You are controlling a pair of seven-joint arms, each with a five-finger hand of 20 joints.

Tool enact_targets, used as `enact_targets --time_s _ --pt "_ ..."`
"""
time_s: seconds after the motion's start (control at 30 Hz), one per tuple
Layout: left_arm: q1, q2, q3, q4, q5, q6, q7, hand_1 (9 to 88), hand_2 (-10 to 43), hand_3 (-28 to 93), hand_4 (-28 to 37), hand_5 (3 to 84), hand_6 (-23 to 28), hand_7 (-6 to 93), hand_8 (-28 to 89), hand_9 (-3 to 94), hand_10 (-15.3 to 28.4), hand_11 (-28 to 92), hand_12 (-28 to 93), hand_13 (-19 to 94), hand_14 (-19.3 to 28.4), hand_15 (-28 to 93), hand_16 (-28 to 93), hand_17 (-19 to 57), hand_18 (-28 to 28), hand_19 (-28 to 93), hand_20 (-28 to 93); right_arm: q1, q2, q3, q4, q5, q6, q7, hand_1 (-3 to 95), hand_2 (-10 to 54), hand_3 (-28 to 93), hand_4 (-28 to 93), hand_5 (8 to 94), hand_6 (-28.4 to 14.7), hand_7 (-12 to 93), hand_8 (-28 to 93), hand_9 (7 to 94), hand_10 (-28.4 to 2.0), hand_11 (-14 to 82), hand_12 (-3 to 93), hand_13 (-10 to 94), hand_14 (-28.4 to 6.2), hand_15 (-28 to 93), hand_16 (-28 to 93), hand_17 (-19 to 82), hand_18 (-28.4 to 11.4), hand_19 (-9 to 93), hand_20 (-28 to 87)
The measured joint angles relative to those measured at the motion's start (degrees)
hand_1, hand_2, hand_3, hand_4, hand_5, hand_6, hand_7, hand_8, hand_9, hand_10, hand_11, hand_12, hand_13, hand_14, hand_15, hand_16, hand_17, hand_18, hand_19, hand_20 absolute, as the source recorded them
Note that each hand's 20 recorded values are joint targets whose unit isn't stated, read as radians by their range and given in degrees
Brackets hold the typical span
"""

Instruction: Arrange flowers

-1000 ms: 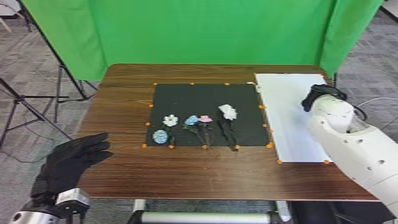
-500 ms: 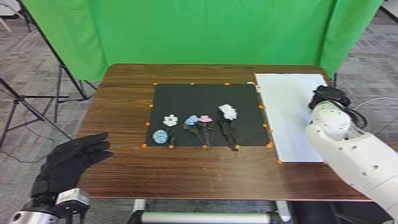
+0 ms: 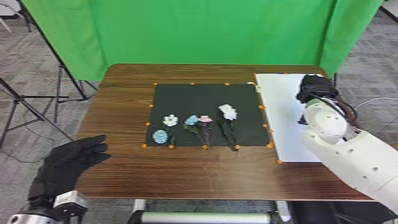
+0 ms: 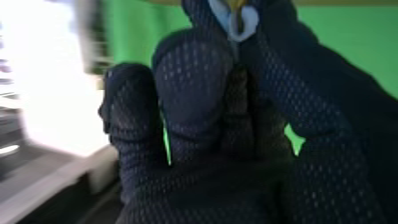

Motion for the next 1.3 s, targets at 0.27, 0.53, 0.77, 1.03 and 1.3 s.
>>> enact_targets --time_s 0.27,0.53,0.77,1.03,1.3 --pt "0.6 0.23 -1.37 -0.05 -0.04 0.03 0.05 27.4 5.6 80 -15.8 54.2 16.0 16.3 -8 48.6 24.2 35 12 40 28.4 69 -13 0.6 28.4 60 50 -3.0 -0.2 5.1 -17.5 0.0 -5.4 -2.0 58.9 -9.5 76 -28 77.7 0.9 36 7 92.2 -6.5 12.3 38.5 85 0.0 57 29 55 -15.5 93 18" --pt "0.1 0.61 -1.43 -0.01 0.02 -0.02 -0.20 27.4 5.6 80 -15.9 54.3 16.0 16.1 -8 48.5 24.2 35 12 40 28.4 69 -13 0.6 28.4 60 50 -8.2 -1.8 3.6 -24.7 -2.9 -4.6 -3.2 58.9 -9.5 76 -28 77.9 0.9 36 8 92.3 -6.5 12.2 38.5 85 -0.1 57 29 55 -15.6 93 19" --pt "-0.3 0.79 -1.44 0.04 0.04 -0.10 -0.45 27.3 5.5 80 -15.9 54.2 16.0 16.2 -8 48.4 24.2 35 12 40 28.4 69 -13 0.6 28.4 60 50 -11.3 -2.6 -0.1 -23.5 -2.5 -3.3 -3.4 58.9 -9.5 76 -28 77.8 0.9 36 8 92.3 -6.6 12.2 38.5 85 -0.1 57 29 55 -15.6 93 19" --pt "-1.2 0.95 -1.37 0.30 0.12 -0.50 -1.23 27.2 5.5 80 -15.9 54.2 16.0 16.1 -8 48.5 24.2 35 12 40 28.4 69 -13 0.6 28.4 60 49 -12.8 -3.6 -1.4 -23.3 -2.4 -2.8 -3.2 58.3 -9.5 77 -28 77.5 0.9 36 8 92.3 -6.5 12.3 38.6 85 -0.5 57 29 55 -15.7 93 19" --pt "-1.7 1.07 -1.36 0.39 0.15 -0.64 -1.57 27.4 5.5 80 -15.8 54.3 15.9 16.2 -8 48.5 24.2 35 12 40 28.4 69 -13 0.6 28.4 60 49 -13.2 -4.1 -1.8 -23.3 -2.2 -1.1 -3.0 54.1 -9.5 78 -28 74.7 -0.1 36 7 89.8 -6.9 11.9 38.0 83 -0.7 57 29 54 -15.8 93 19"
